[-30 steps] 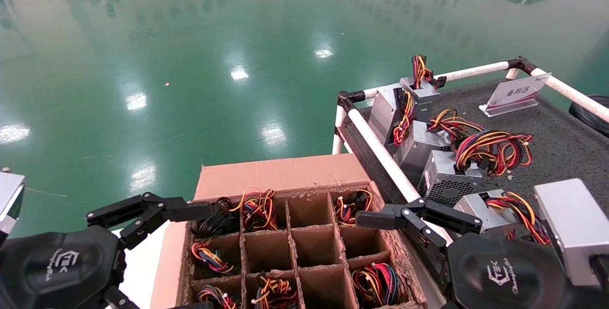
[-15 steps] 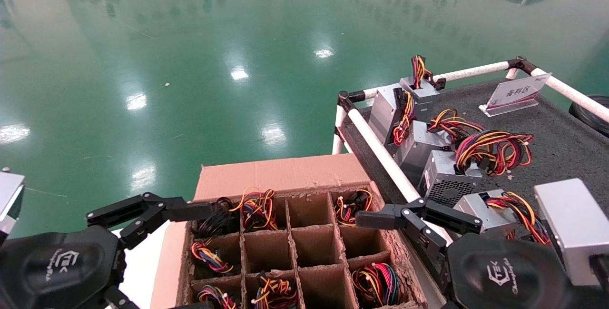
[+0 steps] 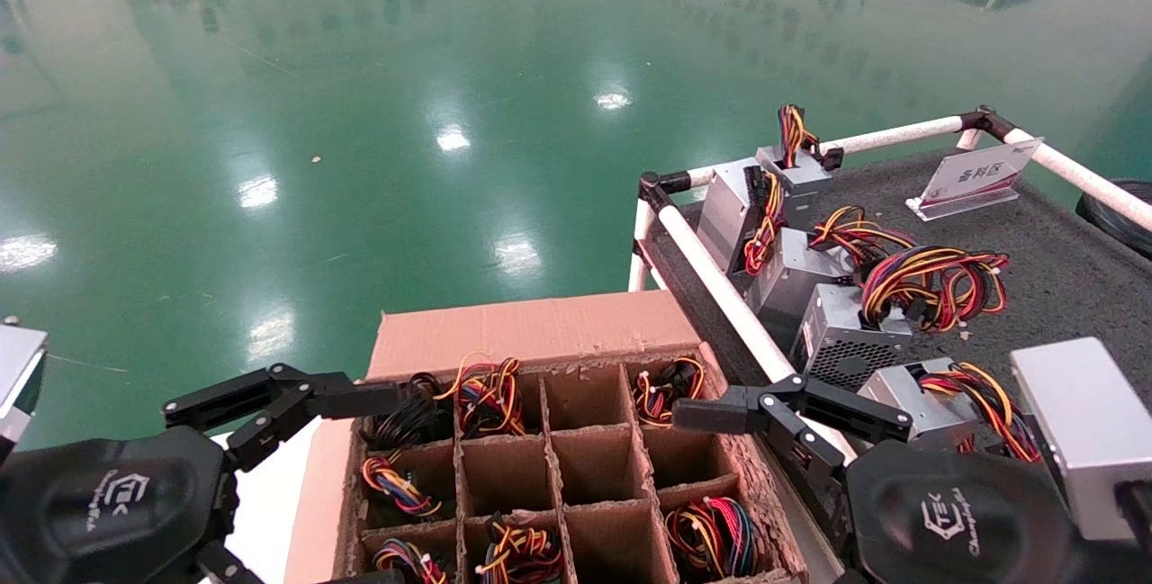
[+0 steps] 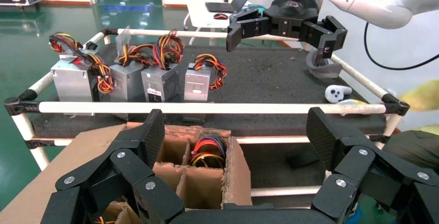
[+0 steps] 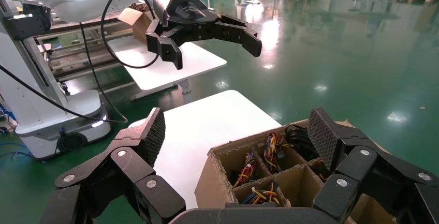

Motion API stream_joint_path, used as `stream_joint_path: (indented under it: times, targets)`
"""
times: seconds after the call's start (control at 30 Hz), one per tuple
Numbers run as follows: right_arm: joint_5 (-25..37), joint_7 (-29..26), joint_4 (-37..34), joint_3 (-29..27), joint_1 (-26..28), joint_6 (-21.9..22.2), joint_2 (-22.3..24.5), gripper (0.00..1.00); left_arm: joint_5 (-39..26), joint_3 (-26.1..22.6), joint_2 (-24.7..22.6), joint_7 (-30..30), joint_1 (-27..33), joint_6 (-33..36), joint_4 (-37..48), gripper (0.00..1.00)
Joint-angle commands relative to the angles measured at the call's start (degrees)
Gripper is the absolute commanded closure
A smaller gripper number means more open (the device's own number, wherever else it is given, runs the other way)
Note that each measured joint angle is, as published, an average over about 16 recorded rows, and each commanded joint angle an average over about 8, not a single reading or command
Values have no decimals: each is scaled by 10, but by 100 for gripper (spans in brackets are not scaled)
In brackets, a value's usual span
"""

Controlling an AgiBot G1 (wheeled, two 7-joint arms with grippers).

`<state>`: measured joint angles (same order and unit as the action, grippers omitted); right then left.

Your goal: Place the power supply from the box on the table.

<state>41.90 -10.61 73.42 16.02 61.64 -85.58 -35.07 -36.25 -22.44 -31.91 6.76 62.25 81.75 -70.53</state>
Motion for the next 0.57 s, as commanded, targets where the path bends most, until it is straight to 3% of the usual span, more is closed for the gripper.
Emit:
stream_joint_path:
  times: [0.03, 0.57]
  targets:
    - [0, 0, 0, 0, 0, 0, 0, 0, 0, 0, 0, 0, 0, 0, 0, 0]
    - [0, 0, 0, 0, 0, 0, 0, 0, 0, 0, 0, 0, 0, 0, 0, 0]
